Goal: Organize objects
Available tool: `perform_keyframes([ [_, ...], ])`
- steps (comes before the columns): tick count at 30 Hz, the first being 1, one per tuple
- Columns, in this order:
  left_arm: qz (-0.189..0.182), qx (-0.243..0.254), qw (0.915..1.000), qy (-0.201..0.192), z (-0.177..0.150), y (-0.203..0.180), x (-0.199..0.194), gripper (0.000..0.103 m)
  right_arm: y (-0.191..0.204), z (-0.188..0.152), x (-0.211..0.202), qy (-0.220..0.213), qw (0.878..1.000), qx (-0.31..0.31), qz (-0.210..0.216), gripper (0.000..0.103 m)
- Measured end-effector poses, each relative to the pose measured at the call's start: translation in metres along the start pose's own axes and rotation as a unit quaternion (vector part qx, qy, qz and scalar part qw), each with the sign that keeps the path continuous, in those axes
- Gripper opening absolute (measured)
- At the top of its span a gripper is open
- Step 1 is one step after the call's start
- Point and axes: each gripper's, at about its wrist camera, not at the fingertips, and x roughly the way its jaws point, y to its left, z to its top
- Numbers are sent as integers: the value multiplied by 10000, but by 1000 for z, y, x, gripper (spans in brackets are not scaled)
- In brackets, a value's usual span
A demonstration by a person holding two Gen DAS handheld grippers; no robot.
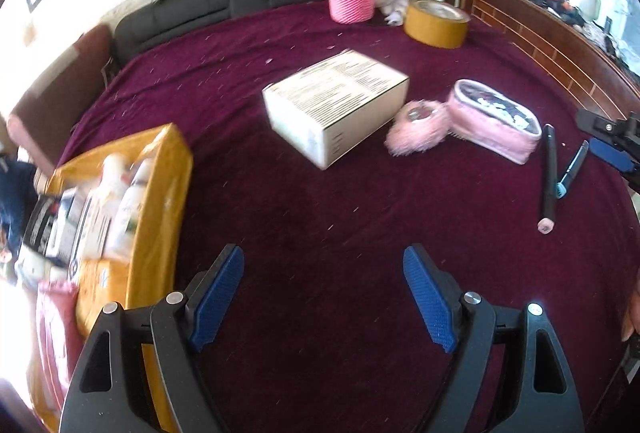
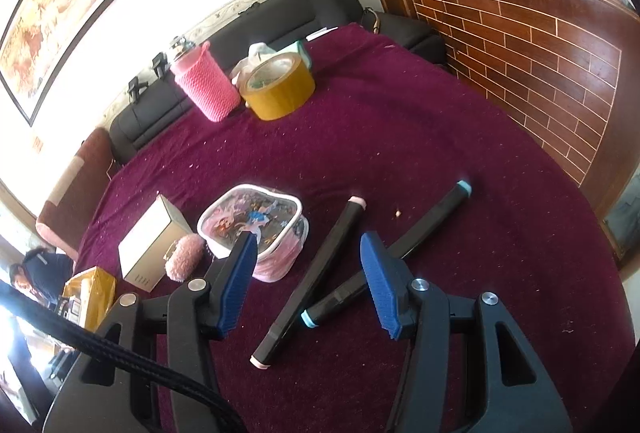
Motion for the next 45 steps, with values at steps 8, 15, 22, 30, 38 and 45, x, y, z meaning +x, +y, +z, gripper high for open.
perform_keyframes([
  [8,368,-578,9962,-531,-10,30,-35,77,31,-15,2,-158,9960,-848,-220,52],
  [15,870,-1626,9659,-1817,-53,115,-118,103,90,-54,-9,-673,9731,-2171,-380,52],
  [22,1233,-2129,9380,-2442,-86,181,-179,102,179,-107,-44,-544,9515,-3022,191,52],
  [30,1017,-2331,9166,-3084,-133,213,-220,102,263,-164,-69,-239,9317,-3534,799,53],
  [38,1205,-2695,9161,-2714,-155,240,-214,102,307,-209,-72,79,9133,-3984,839,53],
  [45,1122,-2996,9206,-2238,-170,256,-192,102,325,-230,-66,193,9048,-4188,753,53],
])
